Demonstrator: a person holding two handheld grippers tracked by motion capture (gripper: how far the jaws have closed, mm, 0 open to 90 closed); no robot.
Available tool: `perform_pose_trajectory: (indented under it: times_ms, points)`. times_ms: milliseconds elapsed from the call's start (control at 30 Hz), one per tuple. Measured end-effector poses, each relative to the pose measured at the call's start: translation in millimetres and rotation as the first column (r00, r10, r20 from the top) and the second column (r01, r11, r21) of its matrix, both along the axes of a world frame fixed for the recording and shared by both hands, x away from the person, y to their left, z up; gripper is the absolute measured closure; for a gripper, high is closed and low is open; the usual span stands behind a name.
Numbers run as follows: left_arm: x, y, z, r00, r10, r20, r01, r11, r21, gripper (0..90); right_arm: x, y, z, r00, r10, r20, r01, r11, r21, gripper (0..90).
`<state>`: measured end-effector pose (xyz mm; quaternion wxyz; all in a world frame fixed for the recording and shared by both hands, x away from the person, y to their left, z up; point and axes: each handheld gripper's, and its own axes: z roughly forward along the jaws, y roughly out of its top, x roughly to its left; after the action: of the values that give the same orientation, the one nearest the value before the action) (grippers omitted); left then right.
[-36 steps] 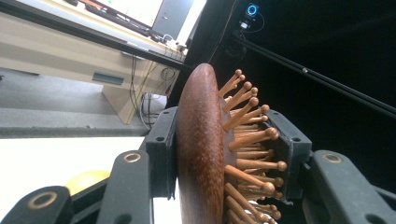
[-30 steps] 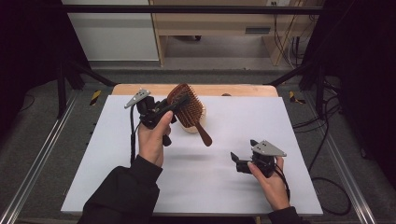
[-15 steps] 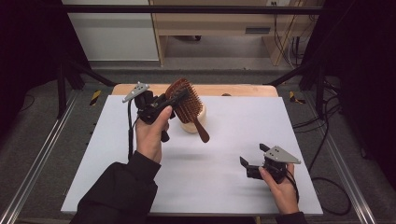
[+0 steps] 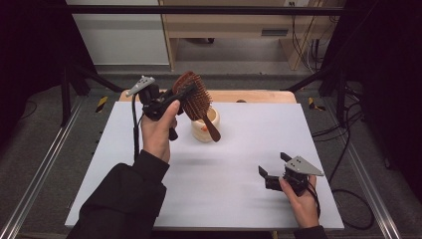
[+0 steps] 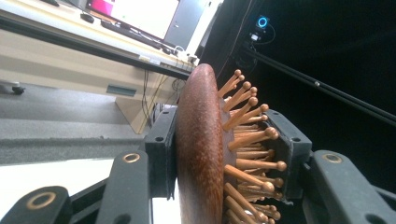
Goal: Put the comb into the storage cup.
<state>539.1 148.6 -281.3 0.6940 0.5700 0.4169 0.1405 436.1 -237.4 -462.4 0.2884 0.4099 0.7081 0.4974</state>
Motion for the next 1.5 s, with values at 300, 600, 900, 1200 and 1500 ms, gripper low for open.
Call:
perform_pose_trajectory:
  times_ms: [300,600,900,1200,1500]
  points:
    - [11.3,0.4,8.3,0.9999,0.003,0.011,-0.002,0.9987,-0.052,51.4,-0.9,0.8,-0.3,1.0000,0.002,-0.002,-0.002,1.000,0.014,5.4]
    - [20.3,0.3,22.7,0.9993,0.028,0.025,-0.026,0.9973,-0.069,51.3,-1.3,0.4,-0.8,1.0000,0.002,-0.005,-0.002,1.000,0.024,5.0]
    - [27.7,3.3,29.4,0.9983,0.045,0.037,-0.042,0.9964,-0.074,51.3,-1.1,-0.7,-1.9,1.0000,-0.001,-0.003,0.001,0.999,0.039,5.1]
    - [41.9,2.8,28.2,0.9975,0.054,0.045,-0.050,0.9949,-0.088,51.4,-3.9,-3.2,0.7,0.9999,-0.004,0.014,0.003,0.998,0.055,5.1]
    - [50.6,1.5,23.6,0.9974,0.061,0.039,-0.056,0.9935,-0.099,51.3,-3.5,-1.6,-0.8,0.9999,0.006,0.010,-0.006,0.999,0.048,5.2]
